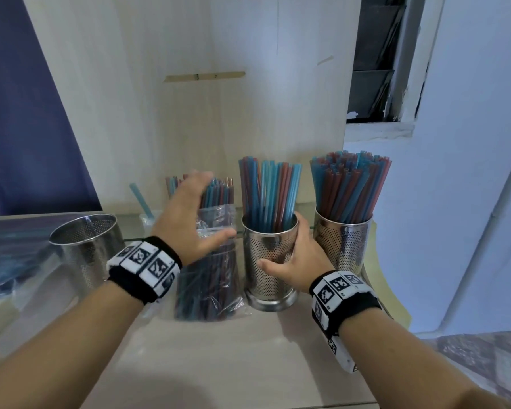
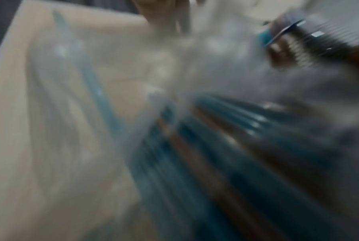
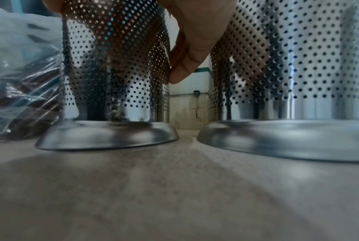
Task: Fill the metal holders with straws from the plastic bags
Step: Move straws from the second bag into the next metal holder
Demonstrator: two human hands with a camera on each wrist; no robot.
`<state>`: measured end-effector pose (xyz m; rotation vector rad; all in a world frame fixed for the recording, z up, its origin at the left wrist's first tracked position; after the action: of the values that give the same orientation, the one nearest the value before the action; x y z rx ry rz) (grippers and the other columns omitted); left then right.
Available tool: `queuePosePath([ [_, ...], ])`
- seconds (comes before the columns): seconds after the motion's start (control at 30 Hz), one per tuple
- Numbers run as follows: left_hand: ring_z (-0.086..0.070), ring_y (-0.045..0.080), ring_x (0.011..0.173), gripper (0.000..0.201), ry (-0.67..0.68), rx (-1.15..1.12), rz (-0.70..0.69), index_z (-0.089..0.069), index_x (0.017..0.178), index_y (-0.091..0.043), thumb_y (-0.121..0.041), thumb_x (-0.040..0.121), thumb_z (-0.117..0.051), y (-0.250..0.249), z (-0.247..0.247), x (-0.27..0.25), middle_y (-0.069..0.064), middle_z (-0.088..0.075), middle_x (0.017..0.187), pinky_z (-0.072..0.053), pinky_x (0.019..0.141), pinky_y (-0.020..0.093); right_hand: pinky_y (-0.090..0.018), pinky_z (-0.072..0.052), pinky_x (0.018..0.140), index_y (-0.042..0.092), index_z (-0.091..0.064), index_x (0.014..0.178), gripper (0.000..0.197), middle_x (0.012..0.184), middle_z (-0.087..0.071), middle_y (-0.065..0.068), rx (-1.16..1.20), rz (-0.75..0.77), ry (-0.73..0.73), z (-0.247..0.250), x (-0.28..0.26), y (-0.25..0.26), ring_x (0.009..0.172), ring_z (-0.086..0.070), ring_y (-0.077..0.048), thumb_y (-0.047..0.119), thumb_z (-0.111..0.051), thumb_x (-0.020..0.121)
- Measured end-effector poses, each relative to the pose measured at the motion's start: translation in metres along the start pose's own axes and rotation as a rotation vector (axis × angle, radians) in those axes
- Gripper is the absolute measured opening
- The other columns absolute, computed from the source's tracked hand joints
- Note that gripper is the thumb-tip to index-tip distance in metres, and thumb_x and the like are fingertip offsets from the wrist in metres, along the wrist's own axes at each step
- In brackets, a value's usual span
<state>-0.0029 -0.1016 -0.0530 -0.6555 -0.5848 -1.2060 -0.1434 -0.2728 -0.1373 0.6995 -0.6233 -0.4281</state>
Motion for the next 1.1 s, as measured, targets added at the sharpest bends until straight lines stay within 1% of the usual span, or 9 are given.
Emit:
queuePosePath([
  [0.1, -0.03, 0.035, 0.138, 0.073, -0.257, 0.208, -0.293, -0.04, 0.136, -0.009, -0.052, 0.081, -0.061, -0.014, 0.013, -0.016, 0.016, -0.04, 0.143, -0.021, 0.117, 0.052, -0.032, -0.041, 0.109, 0.026, -0.01, 0.152, 0.122, 0.144, -0.049, 0.001, -0.001, 0.001, -0.003, -0.001, 0.002, -0.002, 0.127, -0.052, -0.016, 0.058, -0.085, 0.061],
  [0.23, -0.01, 0.033, 0.143, 0.101, -0.547, 0.094, 0.212, -0.019, 0.146, -0.003, -0.052, 0.075, -0.071, 0.008, 0.041, -0.043, 0.022, -0.017, 0.152, -0.001, 0.12, 0.041, -0.026, -0.04, 0.105, 0.023, -0.011, 0.153, 0.121, 0.142, -0.05, 0.002, 0.005, 0.009, -0.003, 0.0, 0.002, -0.003, 0.125, -0.053, -0.015, 0.054, -0.087, 0.063],
  [0.33, 0.004, 0.031, 0.148, 0.132, -0.287, -0.201, 0.702, 0.008, 0.152, -0.004, -0.067, 0.067, -0.071, 0.031, 0.026, -0.05, 0.016, 0.003, 0.161, 0.0, 0.12, 0.042, -0.028, -0.042, 0.105, 0.022, -0.012, 0.153, 0.122, 0.142, -0.051, 0.001, 0.005, 0.012, -0.005, -0.001, 0.003, -0.003, 0.124, -0.054, -0.016, 0.054, -0.087, 0.062],
  [0.4, 0.003, 0.03, 0.15, 0.142, -0.082, -0.221, 0.85, 0.013, 0.152, -0.007, -0.081, 0.057, -0.062, 0.041, 0.017, -0.045, 0.013, 0.005, 0.163, -0.005, 0.122, 0.046, -0.03, -0.042, 0.106, 0.022, -0.013, 0.152, 0.121, 0.142, -0.052, 0.0, 0.012, 0.012, -0.006, -0.002, 0.003, -0.004, 0.125, -0.054, -0.016, 0.054, -0.087, 0.062],
  [0.6, -0.008, 0.035, 0.148, 0.152, 0.395, 0.252, 0.683, -0.002, 0.154, -0.009, -0.107, 0.041, -0.023, 0.049, 0.0, 0.006, 0.013, -0.005, 0.163, -0.012, 0.117, 0.06, -0.036, -0.043, 0.109, 0.024, -0.013, 0.152, 0.121, 0.142, -0.051, 0.0, 0.013, 0.008, -0.018, -0.003, 0.004, -0.004, 0.125, -0.054, -0.016, 0.055, -0.086, 0.061],
  [0.67, -0.007, 0.037, 0.148, 0.154, 0.48, 0.279, 0.641, -0.001, 0.155, -0.01, -0.107, 0.037, -0.024, 0.051, -0.008, 0.017, 0.015, -0.004, 0.163, -0.013, 0.118, 0.058, -0.037, -0.043, 0.109, 0.024, -0.013, 0.152, 0.121, 0.143, -0.051, -0.001, 0.009, 0.003, -0.018, -0.003, 0.004, -0.004, 0.126, -0.053, -0.016, 0.056, -0.086, 0.06],
  [0.77, -0.001, 0.038, 0.149, 0.159, 0.526, 0.186, 0.709, 0.014, 0.153, -0.018, -0.103, 0.03, -0.039, 0.06, -0.023, 0.014, 0.017, 0.006, 0.162, -0.012, 0.119, 0.056, -0.033, -0.044, 0.107, 0.022, -0.015, 0.152, 0.119, 0.139, -0.053, 0.001, 0.017, 0.001, -0.019, -0.002, 0.003, -0.004, 0.123, -0.055, -0.016, 0.051, -0.088, 0.062],
  [0.93, 0.006, 0.038, 0.149, 0.167, 0.303, -0.023, 0.884, 0.03, 0.147, -0.023, -0.092, 0.027, -0.063, 0.067, -0.025, -0.006, 0.018, 0.013, 0.161, -0.011, 0.118, 0.059, -0.035, -0.045, 0.107, 0.022, -0.014, 0.152, 0.12, 0.138, -0.055, 0.0, 0.024, -0.004, -0.015, -0.003, 0.004, -0.006, 0.122, -0.056, -0.015, 0.05, -0.088, 0.062],
  [1.1, -0.025, 0.042, 0.143, 0.174, 0.41, -0.043, 0.961, 0.007, 0.153, -0.011, -0.098, 0.016, -0.055, 0.075, -0.03, -0.018, 0.022, -0.021, 0.158, -0.031, 0.113, 0.056, -0.035, -0.044, 0.108, 0.021, -0.014, 0.152, 0.12, 0.141, -0.052, -0.001, 0.019, 0.006, -0.015, -0.002, 0.004, -0.007, 0.124, -0.054, -0.016, 0.052, -0.088, 0.062],
])
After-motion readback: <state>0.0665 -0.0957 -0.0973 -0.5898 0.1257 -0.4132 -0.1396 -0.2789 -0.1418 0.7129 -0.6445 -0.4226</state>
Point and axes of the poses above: each hand's wrist, its own x-axis towards the middle knuckle, its own z-axis out of the back of the hand, y = z × x, the point moved 5 cm from there along x, towards the middle knuckle
